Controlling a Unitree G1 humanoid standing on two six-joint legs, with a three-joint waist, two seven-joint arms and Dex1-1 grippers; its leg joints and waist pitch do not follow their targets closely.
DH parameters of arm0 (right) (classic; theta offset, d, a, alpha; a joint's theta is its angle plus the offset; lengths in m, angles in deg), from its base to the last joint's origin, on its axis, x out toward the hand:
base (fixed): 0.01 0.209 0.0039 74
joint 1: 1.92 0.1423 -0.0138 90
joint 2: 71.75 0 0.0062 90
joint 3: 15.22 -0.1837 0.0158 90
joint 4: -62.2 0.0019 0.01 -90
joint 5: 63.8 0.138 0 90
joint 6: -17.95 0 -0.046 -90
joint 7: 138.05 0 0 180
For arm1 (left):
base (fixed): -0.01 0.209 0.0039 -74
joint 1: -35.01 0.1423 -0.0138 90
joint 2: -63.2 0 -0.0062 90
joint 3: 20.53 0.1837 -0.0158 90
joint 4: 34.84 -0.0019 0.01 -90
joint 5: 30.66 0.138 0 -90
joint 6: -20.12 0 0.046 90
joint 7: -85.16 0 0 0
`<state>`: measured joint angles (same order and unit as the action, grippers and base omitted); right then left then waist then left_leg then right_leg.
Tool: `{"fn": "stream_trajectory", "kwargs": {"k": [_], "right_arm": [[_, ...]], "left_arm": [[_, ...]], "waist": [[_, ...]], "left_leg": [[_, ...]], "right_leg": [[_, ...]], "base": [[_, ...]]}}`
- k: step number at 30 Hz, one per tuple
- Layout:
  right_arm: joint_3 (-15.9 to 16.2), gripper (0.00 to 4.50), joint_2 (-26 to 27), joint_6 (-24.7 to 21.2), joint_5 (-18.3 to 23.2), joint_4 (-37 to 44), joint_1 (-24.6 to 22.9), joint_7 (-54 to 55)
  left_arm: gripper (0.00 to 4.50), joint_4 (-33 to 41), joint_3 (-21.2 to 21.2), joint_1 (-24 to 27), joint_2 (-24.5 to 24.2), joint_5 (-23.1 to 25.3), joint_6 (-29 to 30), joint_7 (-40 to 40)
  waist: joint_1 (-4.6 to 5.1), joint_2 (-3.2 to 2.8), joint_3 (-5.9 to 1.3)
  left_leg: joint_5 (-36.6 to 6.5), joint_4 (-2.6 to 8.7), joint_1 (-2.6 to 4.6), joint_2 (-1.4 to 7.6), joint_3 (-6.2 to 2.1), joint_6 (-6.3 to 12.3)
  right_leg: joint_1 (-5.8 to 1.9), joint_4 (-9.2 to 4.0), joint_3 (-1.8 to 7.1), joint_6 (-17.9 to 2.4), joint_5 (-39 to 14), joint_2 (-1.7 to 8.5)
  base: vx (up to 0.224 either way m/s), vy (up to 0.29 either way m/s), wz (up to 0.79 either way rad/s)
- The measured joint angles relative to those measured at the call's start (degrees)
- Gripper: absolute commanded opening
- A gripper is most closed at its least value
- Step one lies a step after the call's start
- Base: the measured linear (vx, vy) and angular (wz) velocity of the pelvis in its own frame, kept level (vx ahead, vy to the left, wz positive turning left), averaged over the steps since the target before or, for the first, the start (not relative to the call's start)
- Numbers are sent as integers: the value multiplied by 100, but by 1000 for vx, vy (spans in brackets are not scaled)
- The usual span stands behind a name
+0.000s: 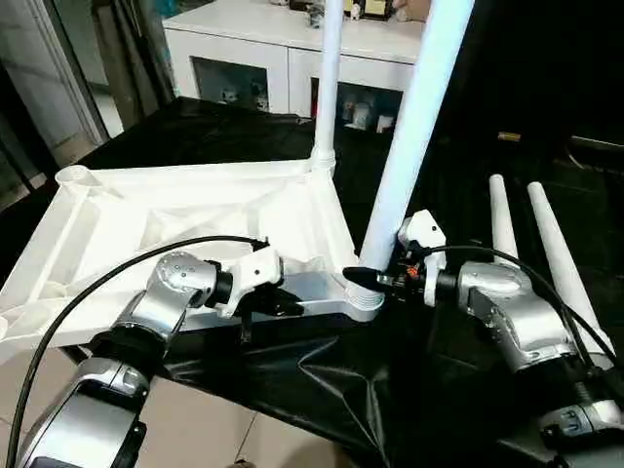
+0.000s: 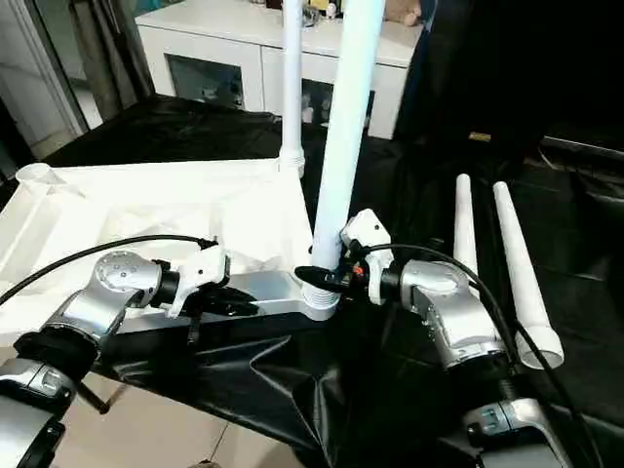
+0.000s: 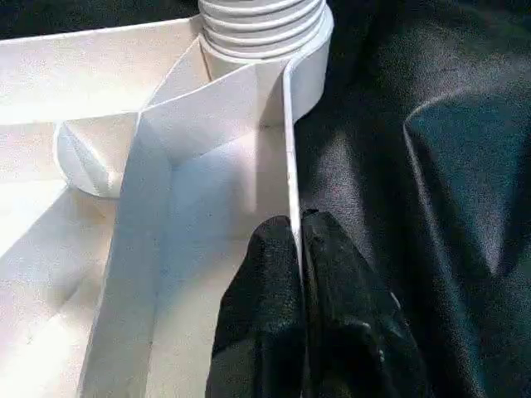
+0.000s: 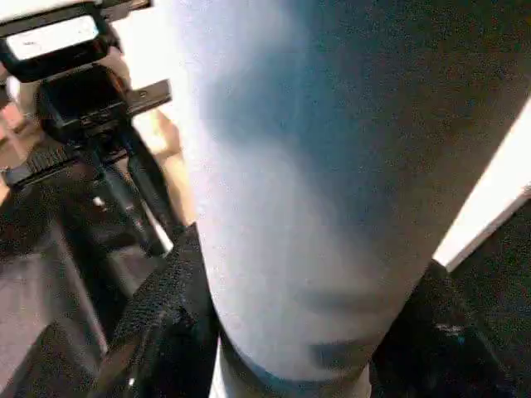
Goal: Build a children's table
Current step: Rotate table base
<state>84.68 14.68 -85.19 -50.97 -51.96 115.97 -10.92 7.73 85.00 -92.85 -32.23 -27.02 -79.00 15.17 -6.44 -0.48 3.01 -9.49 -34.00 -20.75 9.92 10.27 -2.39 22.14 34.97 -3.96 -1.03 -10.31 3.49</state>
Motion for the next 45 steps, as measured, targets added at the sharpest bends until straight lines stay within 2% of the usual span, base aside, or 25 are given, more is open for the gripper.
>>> {"fn": "stream_trajectory", "kwargs": {"k": [3,6,7,8,9,10,11,12,13,14,15,16,17,19,21,23,28,44,45], "right_arm": [[-71,190,229,43,-124,-262,137,602],[-277,190,580,45,-197,-732,348,1474],[-317,190,665,44,-218,-885,438,1699],[-361,190,740,44,-225,-1016,519,1881],[-423,190,824,42,-225,-1206,639,2093],[-475,190,887,39,-226,-1343,739,2248],[-525,190,960,38,-229,-1509,840,2408],[-555,190,990,35,-230,-1590,873,2511],[-630,190,1097,32,-238,-1925,1101,2774],[-676,190,1160,29,-250,-2136,1270,2984],[-746,190,1212,32,-269,-2313,1380,3216],[-786,190,1269,35,-288,-2464,1479,3391],[-845,190,1306,37,-342,-2632,1582,3615],[-908,190,1374,38,-422,-2865,1747,3990],[-955,190,1442,40,-452,-2959,1802,4160],[-962,190,1479,43,-452,-3067,1854,4244],[-1001,190,1506,144,-470,-3245,1957,4262],[-1181,190,1538,510,-629,-3701,2187,3982],[-1183,225,1538,521,-630,-3717,2199,3975]], "left_arm": [[0,-196,0,-137,115,58,154,374],[0,-510,-22,-349,367,131,463,979],[0,-572,-36,-394,443,141,572,1123],[0,-613,-65,-422,494,145,653,1202],[0,-660,-92,-471,567,150,765,1302],[0,-697,-107,-521,609,157,844,1381],[0,-752,-112,-572,649,172,917,1467],[0,-775,-114,-584,698,191,974,1555],[0,-840,-145,-639,786,204,1095,1793],[0,-926,-153,-742,862,233,1223,1931],[0,-996,-160,-820,988,246,1393,2069],[0,-1052,-167,-890,1118,238,1547,2209],[0,-1123,-171,-969,1275,242,1716,2407],[0,-1190,-176,-1061,1445,233,1931,2684],[0,-1230,-182,-1089,1493,233,2019,2775],[0,-1251,-182,-1090,1508,240,2065,2799],[0,-1251,-183,-1112,1504,258,2080,2828],[0,-1243,-183,-1126,1455,268,2095,2840],[0,-1242,-183,-1126,1450,268,2086,2840]], "waist": [[35,3,1],[73,0,13],[101,-19,21],[141,-44,35],[177,-95,58],[185,-128,77],[150,-143,91],[136,-54,57],[126,83,11],[79,88,7],[-17,33,-10],[-63,-6,-17],[-66,-45,-45],[-21,-54,-61],[-9,-54,-61],[-3,-58,-57],[3,-67,-56],[8,-59,-48],[8,-58,-46]], "left_leg": [[0,0,23,-1,0,-1],[-3,6,66,0,-33,-1],[-3,9,75,1,-59,0],[-6,16,83,9,-86,2],[-9,29,83,29,-133,4],[-8,39,56,38,-165,3],[-8,44,25,29,-140,3],[-7,57,17,0,-28,1],[-17,69,81,-21,63,-16],[-97,-8,63,-46,3,-64],[-165,-28,44,-50,-99,-77],[-142,-37,12,-49,-167,-97],[-61,-20,-7,-24,-208,-107],[-47,-3,-6,9,-201,-118],[-48,30,30,-2,-170,-116],[-52,47,76,-5,-164,-111],[-53,148,72,-8,-148,-110],[-53,199,80,-8,-118,-110],[-53,206,80,-8,-115,-110]], "right_leg": [[-9,-9,-2,3,-2,2],[-32,-67,-51,8,-5,3],[-63,-117,-117,8,-6,24],[-105,-184,-226,8,-6,63],[-179,-268,-369,10,-8,104],[-240,-267,-420,7,-23,106],[-218,-1,-370,-137,-207,134],[-244,241,-234,-192,-303,187],[-166,300,-89,41,-407,216],[-142,284,-111,65,-423,238],[-160,263,-190,66,-424,273],[-181,241,-256,67,-423,275],[-187,199,-312,63,-419,252],[-187,123,-282,12,-387,184],[-188,93,-254,11,-386,187],[-226,54,-252,16,-389,187],[-234,-99,-275,17,-389,187],[-206,-114,-253,17,-389,187],[-205,-119,-253,17,-389,187]], "base": [[0,0,0],[-42,4,-1],[-57,23,-3],[-38,56,-9],[-38,56,-9],[-82,67,-14],[-67,31,-8],[-57,9,6],[34,-75,2],[34,-61,-17],[24,-39,-31],[38,30,-33],[0,0,0],[0,0,0],[0,0,0],[0,0,0],[0,0,0],[0,0,0],[0,0,0]]}}
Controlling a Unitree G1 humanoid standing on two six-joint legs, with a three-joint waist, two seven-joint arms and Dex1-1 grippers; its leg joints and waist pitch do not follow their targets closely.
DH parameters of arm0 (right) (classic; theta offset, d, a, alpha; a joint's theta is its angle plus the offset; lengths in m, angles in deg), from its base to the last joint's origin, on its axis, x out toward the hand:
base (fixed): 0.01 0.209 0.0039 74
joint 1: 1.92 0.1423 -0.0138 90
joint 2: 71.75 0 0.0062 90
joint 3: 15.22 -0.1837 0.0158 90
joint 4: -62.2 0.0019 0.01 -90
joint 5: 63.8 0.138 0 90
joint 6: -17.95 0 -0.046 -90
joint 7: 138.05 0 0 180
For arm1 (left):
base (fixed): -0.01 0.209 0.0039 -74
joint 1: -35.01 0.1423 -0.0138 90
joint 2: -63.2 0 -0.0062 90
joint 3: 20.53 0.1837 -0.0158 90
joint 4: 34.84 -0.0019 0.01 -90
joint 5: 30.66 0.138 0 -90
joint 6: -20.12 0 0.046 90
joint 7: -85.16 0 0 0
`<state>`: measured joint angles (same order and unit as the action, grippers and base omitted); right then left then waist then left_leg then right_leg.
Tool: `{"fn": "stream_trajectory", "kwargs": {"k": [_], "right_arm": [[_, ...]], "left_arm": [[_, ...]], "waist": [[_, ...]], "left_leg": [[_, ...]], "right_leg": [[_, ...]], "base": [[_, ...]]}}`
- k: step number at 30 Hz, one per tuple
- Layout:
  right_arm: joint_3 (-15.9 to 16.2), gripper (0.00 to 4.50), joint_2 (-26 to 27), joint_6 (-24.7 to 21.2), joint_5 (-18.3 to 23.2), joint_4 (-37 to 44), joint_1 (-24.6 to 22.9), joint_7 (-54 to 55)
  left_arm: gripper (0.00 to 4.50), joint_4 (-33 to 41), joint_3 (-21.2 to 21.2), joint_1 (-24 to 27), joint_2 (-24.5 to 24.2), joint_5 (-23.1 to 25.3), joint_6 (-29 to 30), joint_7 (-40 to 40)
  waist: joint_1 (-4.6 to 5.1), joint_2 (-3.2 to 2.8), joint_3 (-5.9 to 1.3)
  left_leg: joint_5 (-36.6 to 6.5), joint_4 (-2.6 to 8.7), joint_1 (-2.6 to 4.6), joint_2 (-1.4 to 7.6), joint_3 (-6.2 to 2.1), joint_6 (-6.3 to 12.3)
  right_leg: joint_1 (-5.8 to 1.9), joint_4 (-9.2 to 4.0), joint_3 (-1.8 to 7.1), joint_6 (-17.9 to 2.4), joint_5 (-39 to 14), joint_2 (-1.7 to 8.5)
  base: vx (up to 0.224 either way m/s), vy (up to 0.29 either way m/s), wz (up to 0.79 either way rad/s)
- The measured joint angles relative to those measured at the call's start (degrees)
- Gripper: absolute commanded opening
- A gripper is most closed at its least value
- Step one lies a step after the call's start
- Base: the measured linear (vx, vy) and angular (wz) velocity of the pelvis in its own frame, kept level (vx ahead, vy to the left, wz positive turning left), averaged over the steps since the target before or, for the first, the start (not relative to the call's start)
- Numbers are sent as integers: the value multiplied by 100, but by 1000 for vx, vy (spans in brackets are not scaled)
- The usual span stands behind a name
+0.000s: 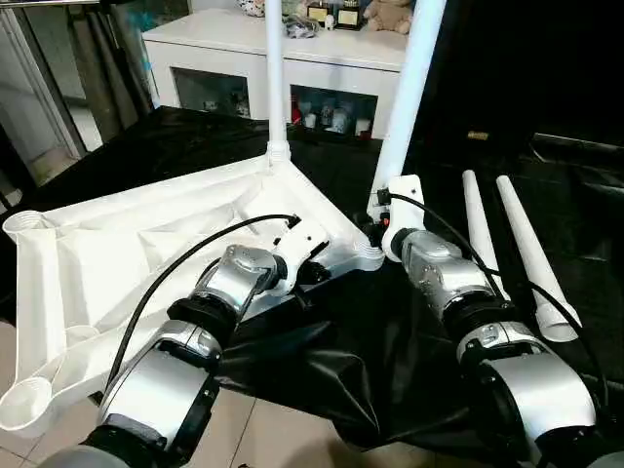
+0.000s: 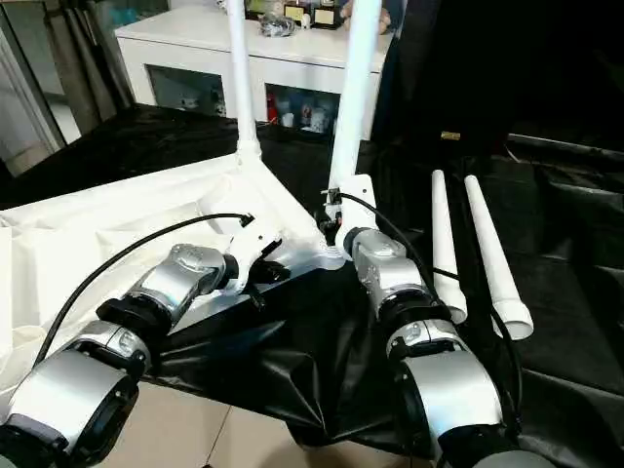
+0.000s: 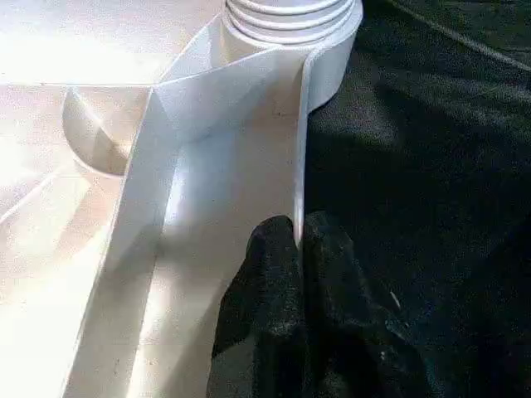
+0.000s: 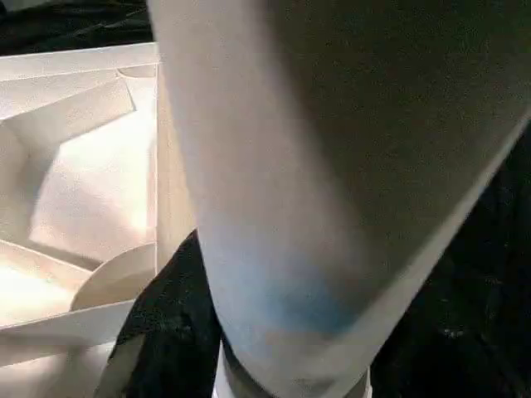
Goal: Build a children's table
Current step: Rotate table base
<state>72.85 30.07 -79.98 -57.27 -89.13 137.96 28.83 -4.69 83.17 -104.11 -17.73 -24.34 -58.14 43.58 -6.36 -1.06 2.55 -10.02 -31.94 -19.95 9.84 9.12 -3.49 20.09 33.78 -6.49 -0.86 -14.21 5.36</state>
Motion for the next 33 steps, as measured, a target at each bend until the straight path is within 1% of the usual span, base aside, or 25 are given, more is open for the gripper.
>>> {"fn": "stream_trajectory", "kwargs": {"k": [1,3,4,6,7,9,12,15,16,18,19,20,22,24,26,27,28,30,32,33], "right_arm": [[-3,225,0,6,-3,-17,19,-5],[-19,262,1,12,-3,-28,36,-92],[-24,265,13,-3,-1,-75,46,-152],[-57,279,74,12,9,-192,16,-226],[-79,293,76,22,8,-206,34,-262],[-94,310,78,56,7,-228,40,-304],[-97,310,95,75,8,-237,45,-372],[-98,310,116,57,6,-288,53,-432],[-105,294,146,-24,7,-438,15,-477],[-151,277,239,-75,18,-651,-106,-568],[-181,274,295,-28,42,-679,-155,-620],[-211,264,286,-21,63,-672,-132,-667],[-219,233,236,-27,64,-674,-82,-718],[-222,231,231,-10,68,-667,-78,-742],[-249,203,227,31,83,-652,-72,-745],[-270,191,227,60,93,-652,-70,-745],[-278,191,228,83,114,-652,-64,-740],[-288,172,221,92,115,-656,-63,-741],[-295,143,213,96,105,-656,-68,-754],[-302,143,208,96,103,-656,-75,-756]], "left_arm": [[0,1,0,0,-7,0,-20,0],[0,6,0,0,-37,1,-45,0],[0,9,-1,0,-59,5,-62,28],[0,11,-44,-17,-159,4,-82,80],[0,11,-58,-34,-182,8,-86,97],[0,11,-70,-46,-186,8,-86,136],[0,11,-133,-48,-201,8,-88,200],[0,11,-163,-73,-239,8,-95,308],[0,12,-167,-103,-254,7,-95,344],[0,63,-213,-113,-270,4,-111,368],[0,92,-242,-134,-281,3,-127,371],[0,105,-264,-142,-290,2,-139,377],[0,117,-269,-166,-298,0,-153,382],[0,117,-272,-196,-309,1,-154,385],[0,120,-272,-235,-313,0,-159,422],[0,123,-270,-249,-312,-1,-163,422],[0,135,-270,-256,-311,-1,-174,422],[0,149,-269,-255,-311,1,-177,425],[0,149,-268,-250,-312,6,-178,430],[0,149,-266,-247,-313,9,-181,427]], "waist": [[-1,0,3],[3,8,10],[9,15,15],[44,33,43],[72,31,52],[94,32,55],[118,39,58],[120,51,56],[120,66,66],[118,71,74],[115,70,74],[109,70,74],[86,68,73],[71,67,73],[57,70,72],[51,69,72],[45,69,72],[33,69,72],[29,69,73],[29,69,73]], "left_leg": [[0,7,-3,0,3,0],[0,21,-4,1,7,0],[0,26,-4,1,7,0],[0,29,-10,3,5,0],[0,30,-15,3,2,0],[0,34,-20,4,1,0],[1,33,-22,3,24,0],[2,27,-37,4,57,1],[3,15,-45,4,65,1],[5,10,-69,4,84,3],[18,1,-111,4,91,16],[30,3,-120,11,96,16],[37,15,-120,34,97,10],[40,20,-130,44,98,5],[97,-3,-158,47,101,41],[97,-4,-172,47,104,45],[104,-7,-195,47,105,55],[103,-20,-209,47,105,58],[101,-28,-211,48,105,56],[96,-30,-211,48,105,47]], "right_leg": [[-1,-5,0,0,0,0],[-2,-19,0,0,0,0],[-2,-24,-1,0,0,0],[10,-32,-9,0,0,0],[17,-50,-15,0,0,0],[24,-68,-20,0,0,0],[43,-67,2,-8,5,0],[83,-67,29,-60,97,0],[96,-67,40,-58,159,0],[134,-67,63,-52,270,0],[179,-61,73,-47,363,0],[192,-59,76,-41,423,0],[201,-50,72,-18,410,-20],[219,-42,70,-24,392,-30],[265,33,76,-45,343,-30],[279,33,76,-47,341,-29],[298,34,76,-47,342,-28],[307,39,76,-47,342,-28],[307,41,76,-48,343,-27],[307,42,76,-48,344,-26]], "base": [[0,0,0],[0,0,0],[0,0,0],[0,0,0],[0,0,0],[0,0,0],[0,0,0],[0,0,0],[0,0,0],[0,0,0],[0,0,0],[77,-45,-1],[60,-35,0],[30,-13,-2],[0,0,0],[0,0,0],[0,0,0],[0,0,0],[0,0,0],[0,0,0]]}}
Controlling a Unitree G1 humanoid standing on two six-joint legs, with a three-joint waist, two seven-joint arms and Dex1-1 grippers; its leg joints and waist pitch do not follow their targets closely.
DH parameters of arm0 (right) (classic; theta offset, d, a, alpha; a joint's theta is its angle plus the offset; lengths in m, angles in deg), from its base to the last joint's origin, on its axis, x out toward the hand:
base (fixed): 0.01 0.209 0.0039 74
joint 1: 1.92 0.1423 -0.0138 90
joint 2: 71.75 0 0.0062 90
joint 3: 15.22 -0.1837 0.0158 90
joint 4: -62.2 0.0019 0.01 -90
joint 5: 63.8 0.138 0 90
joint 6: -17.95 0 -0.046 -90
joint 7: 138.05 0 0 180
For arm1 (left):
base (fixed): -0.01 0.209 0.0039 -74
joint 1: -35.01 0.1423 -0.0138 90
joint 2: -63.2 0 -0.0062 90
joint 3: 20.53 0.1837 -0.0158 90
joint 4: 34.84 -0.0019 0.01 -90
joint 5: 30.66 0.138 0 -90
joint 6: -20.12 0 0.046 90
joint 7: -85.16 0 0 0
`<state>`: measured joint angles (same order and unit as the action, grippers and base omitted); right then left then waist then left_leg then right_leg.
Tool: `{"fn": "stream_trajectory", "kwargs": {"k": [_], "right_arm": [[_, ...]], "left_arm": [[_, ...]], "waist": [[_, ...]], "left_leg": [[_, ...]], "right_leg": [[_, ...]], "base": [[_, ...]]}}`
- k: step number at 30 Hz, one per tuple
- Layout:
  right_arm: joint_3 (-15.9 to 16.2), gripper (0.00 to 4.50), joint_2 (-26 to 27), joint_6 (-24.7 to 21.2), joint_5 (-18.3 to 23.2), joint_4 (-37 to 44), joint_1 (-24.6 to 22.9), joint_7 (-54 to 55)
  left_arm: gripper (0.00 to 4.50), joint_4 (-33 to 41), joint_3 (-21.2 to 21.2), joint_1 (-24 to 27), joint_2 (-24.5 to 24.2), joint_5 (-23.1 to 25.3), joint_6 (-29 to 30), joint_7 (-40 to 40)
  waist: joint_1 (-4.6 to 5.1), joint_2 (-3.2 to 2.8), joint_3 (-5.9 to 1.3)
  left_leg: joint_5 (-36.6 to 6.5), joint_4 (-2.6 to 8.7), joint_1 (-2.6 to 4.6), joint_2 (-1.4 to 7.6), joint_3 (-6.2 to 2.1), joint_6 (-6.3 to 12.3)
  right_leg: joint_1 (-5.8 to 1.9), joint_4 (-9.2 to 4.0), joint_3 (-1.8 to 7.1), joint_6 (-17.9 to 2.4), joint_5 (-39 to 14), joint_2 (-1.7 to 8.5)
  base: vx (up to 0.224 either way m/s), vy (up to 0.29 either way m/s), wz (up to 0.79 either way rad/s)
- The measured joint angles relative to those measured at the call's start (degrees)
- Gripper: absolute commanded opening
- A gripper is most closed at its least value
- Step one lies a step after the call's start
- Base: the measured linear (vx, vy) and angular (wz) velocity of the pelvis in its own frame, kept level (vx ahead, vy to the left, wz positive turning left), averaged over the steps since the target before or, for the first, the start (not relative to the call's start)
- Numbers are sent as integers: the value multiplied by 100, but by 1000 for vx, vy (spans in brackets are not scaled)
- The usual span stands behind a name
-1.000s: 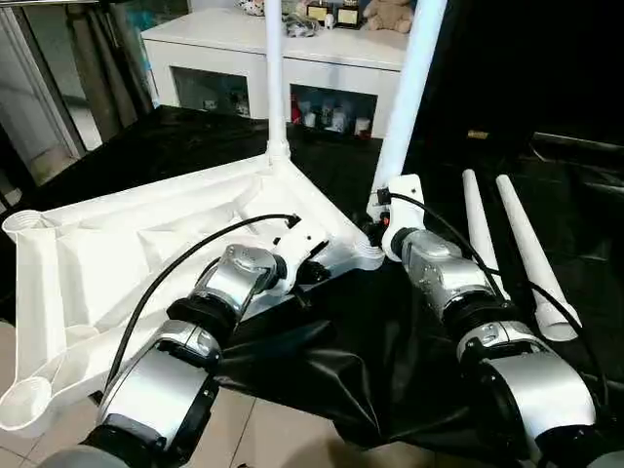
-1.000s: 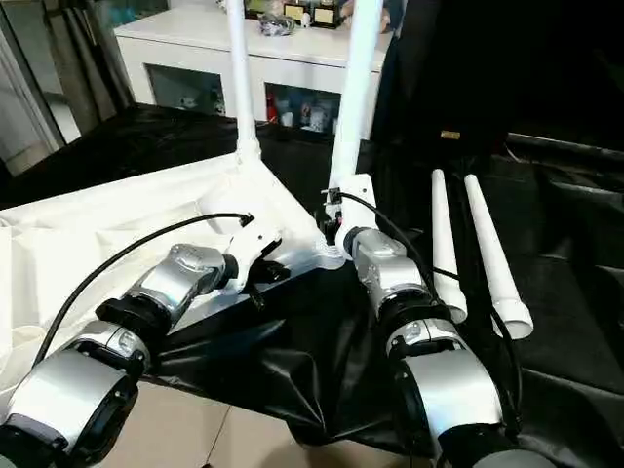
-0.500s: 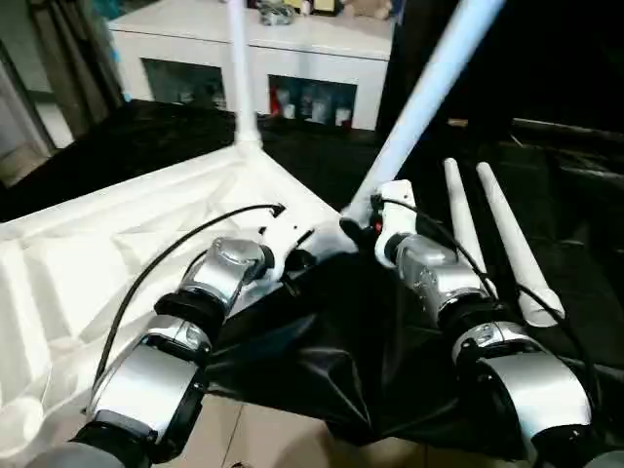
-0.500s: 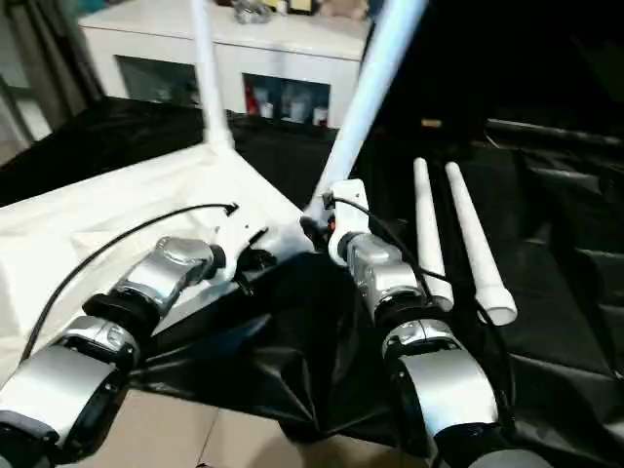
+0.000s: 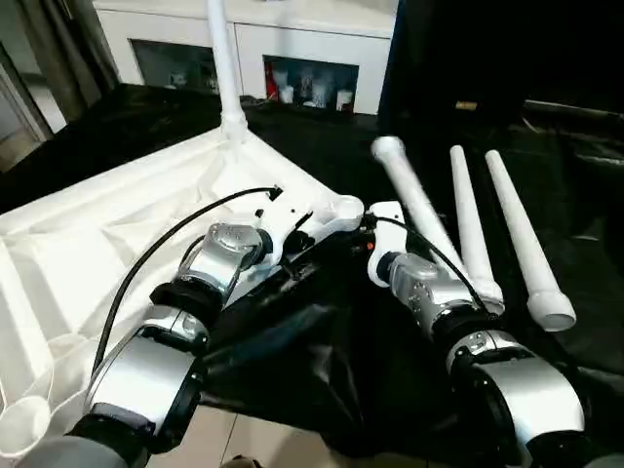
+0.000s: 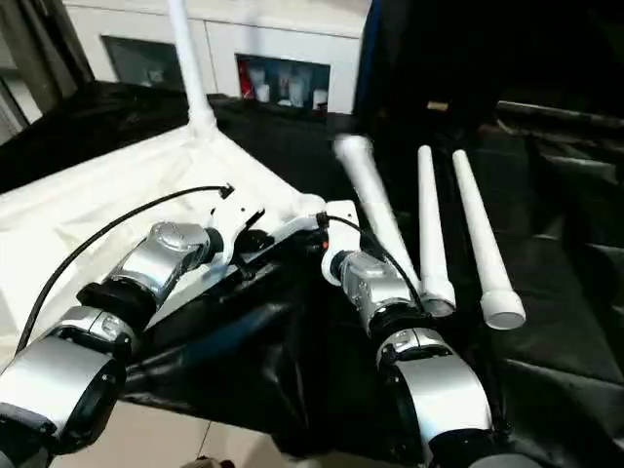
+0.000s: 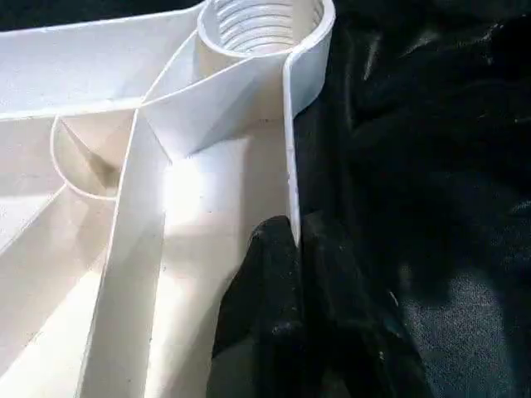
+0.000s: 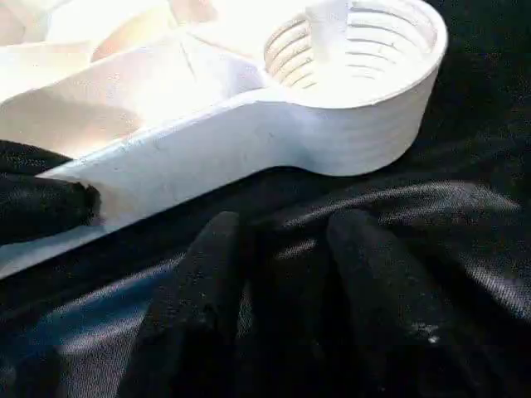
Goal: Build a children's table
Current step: Rotate table base
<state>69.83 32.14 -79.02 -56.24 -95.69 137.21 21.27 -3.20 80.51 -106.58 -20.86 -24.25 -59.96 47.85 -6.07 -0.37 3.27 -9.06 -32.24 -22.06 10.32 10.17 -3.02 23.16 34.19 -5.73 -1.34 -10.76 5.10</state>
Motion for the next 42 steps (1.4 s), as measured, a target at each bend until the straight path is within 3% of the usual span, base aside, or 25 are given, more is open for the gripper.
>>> {"fn": "stream_trajectory", "kwargs": {"k": [8,13,19,23,28,31,34,36,42], "right_arm": [[9,62,-52,85,-48,123,-168,-115],[205,62,-16,9,-93,503,-421,-542],[421,62,-15,-177,-145,1119,-736,-755],[418,76,-112,-598,-64,1549,-851,-842],[414,122,-419,-1098,-59,2127,-859,-770],[127,154,-771,-1264,-47,2614,-828,-454],[-57,178,-946,-1411,-33,3222,-617,-339],[-59,201,-939,-1617,5,3540,-656,-327],[-57,239,-984,-2022,83,3809,-1106,-163]], "left_arm": [[0,270,233,329,-248,80,-678,-493],[0,437,405,663,-797,194,-1654,-1027],[0,471,349,786,-1159,41,-2126,-1528],[0,574,314,842,-1297,-120,-2336,-1904],[0,757,235,840,-1414,-269,-2813,-2185],[0,804,302,965,-1404,-318,-3052,-2612],[0,835,612,1200,-1327,-228,-3321,-2988],[0,864,768,1173,-1201,-169,-3446,-3063],[0,609,787,1034,-1192,-32,-3729,-2993]], "waist": [[-36,-1,0],[32,-2,1],[43,-4,4],[6,-2,7],[-114,0,10],[-225,-2,11],[-263,18,16],[-260,19,15],[-195,12,19]], "left_leg": [[-4,-3,1,2,0,-7],[-7,-8,3,14,1,-15],[-7,-13,-6,30,10,-17],[-6,-20,-25,40,21,-15],[6,-55,-56,52,49,-1],[11,-55,-44,70,125,-6],[14,-70,-40,71,134,-3],[13,-71,-12,69,144,-2],[14,-71,-8,71,141,-5]], "right_leg": [[-1,7,0,1,0,0],[3,18,-1,1,0,-8],[15,22,0,1,0,-18],[34,30,0,0,0,-21],[82,84,10,-8,-6,-14],[82,102,14,-4,-8,11],[67,107,21,8,-12,17],[35,103,34,13,-14,19],[40,109,33,29,-6,15]], "base": [[0,0,0],[0,0,0],[0,0,0],[0,0,0],[0,0,0],[0,0,0],[0,0,0],[0,0,0],[0,0,0]]}}
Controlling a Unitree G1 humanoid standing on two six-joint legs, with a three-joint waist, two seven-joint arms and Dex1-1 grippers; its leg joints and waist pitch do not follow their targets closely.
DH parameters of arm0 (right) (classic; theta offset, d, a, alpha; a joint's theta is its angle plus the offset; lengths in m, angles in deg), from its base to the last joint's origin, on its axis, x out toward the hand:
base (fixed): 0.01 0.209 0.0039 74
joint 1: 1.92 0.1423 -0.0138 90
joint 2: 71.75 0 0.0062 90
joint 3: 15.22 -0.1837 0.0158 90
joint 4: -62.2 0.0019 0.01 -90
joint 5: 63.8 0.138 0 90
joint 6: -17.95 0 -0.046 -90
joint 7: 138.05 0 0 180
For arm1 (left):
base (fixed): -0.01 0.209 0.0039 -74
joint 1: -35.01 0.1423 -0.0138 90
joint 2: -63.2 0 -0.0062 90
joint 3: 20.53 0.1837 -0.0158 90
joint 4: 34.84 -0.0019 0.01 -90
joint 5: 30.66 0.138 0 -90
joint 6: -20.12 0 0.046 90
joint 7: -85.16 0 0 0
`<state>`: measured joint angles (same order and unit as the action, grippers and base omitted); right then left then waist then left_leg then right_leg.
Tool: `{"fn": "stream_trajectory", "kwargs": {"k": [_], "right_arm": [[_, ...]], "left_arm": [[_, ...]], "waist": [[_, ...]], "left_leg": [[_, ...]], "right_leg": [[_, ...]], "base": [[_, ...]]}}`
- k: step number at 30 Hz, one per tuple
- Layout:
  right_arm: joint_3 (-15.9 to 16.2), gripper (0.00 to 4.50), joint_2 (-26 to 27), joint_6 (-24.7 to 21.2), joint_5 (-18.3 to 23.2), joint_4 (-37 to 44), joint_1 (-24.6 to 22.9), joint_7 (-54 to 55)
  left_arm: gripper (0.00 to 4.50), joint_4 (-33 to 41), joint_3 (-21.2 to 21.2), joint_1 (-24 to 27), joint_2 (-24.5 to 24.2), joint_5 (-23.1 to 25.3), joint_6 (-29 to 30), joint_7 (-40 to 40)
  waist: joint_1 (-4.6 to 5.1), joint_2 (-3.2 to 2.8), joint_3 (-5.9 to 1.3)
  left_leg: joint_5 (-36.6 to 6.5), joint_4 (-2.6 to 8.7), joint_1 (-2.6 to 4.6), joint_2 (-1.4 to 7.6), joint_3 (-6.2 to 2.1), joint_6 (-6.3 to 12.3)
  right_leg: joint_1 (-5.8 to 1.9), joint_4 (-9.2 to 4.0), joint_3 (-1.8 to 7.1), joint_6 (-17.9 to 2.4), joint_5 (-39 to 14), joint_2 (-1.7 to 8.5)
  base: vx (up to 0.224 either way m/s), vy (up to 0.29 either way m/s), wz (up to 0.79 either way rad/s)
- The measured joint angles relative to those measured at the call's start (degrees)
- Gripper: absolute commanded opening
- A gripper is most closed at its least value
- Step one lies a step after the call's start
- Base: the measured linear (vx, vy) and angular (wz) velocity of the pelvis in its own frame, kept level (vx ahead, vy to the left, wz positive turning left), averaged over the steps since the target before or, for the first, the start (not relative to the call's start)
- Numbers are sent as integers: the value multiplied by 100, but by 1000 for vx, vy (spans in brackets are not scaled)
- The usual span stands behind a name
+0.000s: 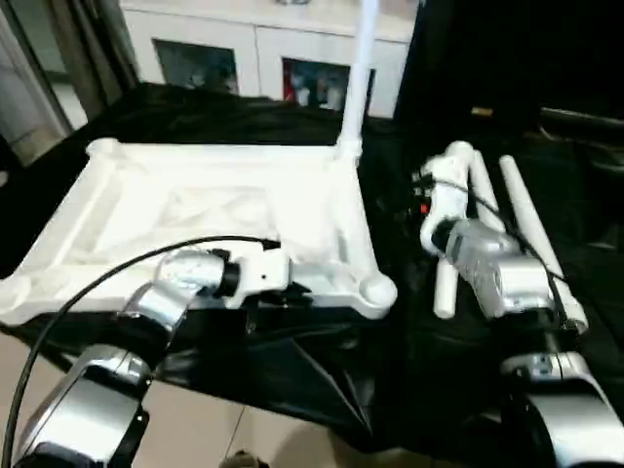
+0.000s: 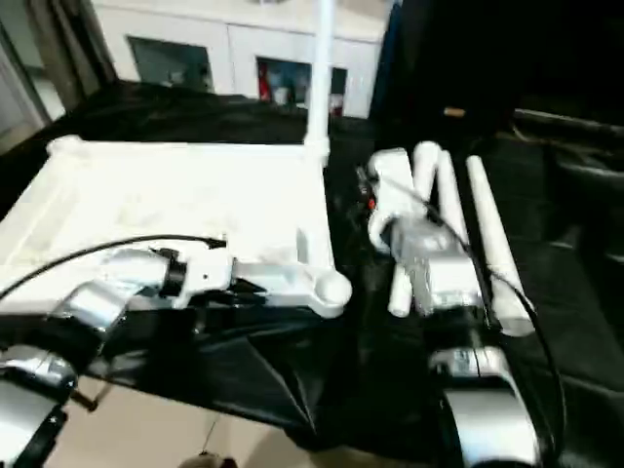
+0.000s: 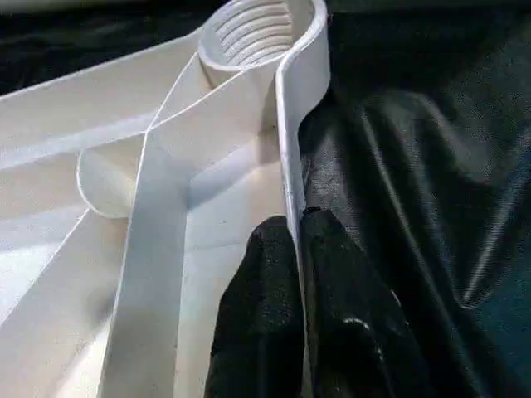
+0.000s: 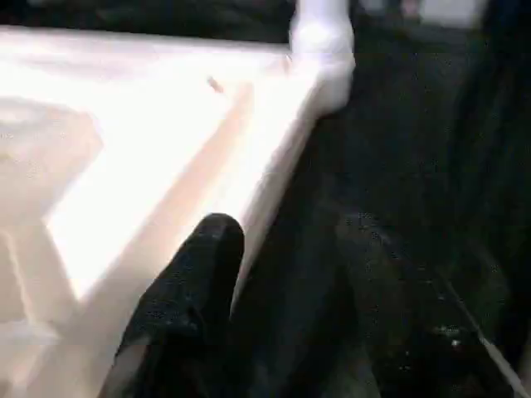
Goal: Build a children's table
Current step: Rotate table base
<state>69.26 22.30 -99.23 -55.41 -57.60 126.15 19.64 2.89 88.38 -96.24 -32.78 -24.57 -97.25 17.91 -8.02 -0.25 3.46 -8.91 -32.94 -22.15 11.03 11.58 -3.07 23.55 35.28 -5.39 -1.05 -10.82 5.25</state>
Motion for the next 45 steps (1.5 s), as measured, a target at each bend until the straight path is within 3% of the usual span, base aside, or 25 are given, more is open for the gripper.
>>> {"fn": "stream_trajectory", "kwargs": {"k": [1,2,8,16,24,32,38,40,43,45], "right_arm": [[-16,252,1,-52,1,71,-27,8],[-28,262,0,-121,2,152,-28,14],[-76,305,-72,-588,49,780,-34,226],[-208,382,-211,-1097,-28,941,-201,680],[-334,446,-370,-1918,-258,934,-184,1418],[-336,446,-213,-2441,-103,470,-190,1200],[-333,446,-141,-2513,5,163,-148,1181],[-335,413,-150,-2508,4,63,-125,1178],[-353,413,-191,-2508,-1,-102,-50,1161],[-355,371,-205,-2501,4,-166,-26,1127]], "left_arm": [[0,-51,0,-27,9,37,-26,82],[47,-89,0,-50,13,57,-36,168],[98,-205,-82,-238,-52,74,-144,256],[160,148,-407,-202,-366,-404,73,-222],[229,1765,-1049,123,-276,-1110,1744,375],[229,3041,-1042,677,-109,-1463,2851,497],[229,3861,-936,928,-96,-1482,3585,733],[235,3964,-924,944,-81,-1485,3711,772],[235,4126,-907,958,-44,-1487,3854,869],[235,4234,-896,970,-36,-1485,3941,909]], "waist": [[12,-4,2],[26,-4,3],[57,-6,1],[56,-6,0],[72,-4,1],[171,-1,-1],[155,3,-3],[152,10,-7],[156,14,-10],[155,22,-15]], "left_leg": [[0,0,-1,0,0,0],[0,0,-4,0,0,0],[0,-3,-4,1,-1,-1],[1,-15,2,1,-1,-2],[2,-41,9,1,-2,-4],[2,-58,11,2,-6,-4],[2,-67,11,1,-10,-4],[2,-70,20,1,-11,-4],[2,-75,26,0,-14,-4],[2,-74,28,0,-16,-4]], "right_leg": [[1,1,0,0,0,-1],[6,4,1,0,0,-1],[7,6,1,0,0,-2],[1,18,3,0,1,-1],[3,53,12,0,-2,1],[4,70,16,2,-2,0],[-3,71,16,3,-3,0],[-15,71,16,3,-3,0],[-23,71,17,5,-3,0],[-24,71,16,6,-2,0]], "base": [[0,0,0],[0,0,0],[0,0,0],[0,0,0],[0,0,0],[0,0,0],[0,0,0],[0,0,0],[0,0,0],[0,0,0]]}}
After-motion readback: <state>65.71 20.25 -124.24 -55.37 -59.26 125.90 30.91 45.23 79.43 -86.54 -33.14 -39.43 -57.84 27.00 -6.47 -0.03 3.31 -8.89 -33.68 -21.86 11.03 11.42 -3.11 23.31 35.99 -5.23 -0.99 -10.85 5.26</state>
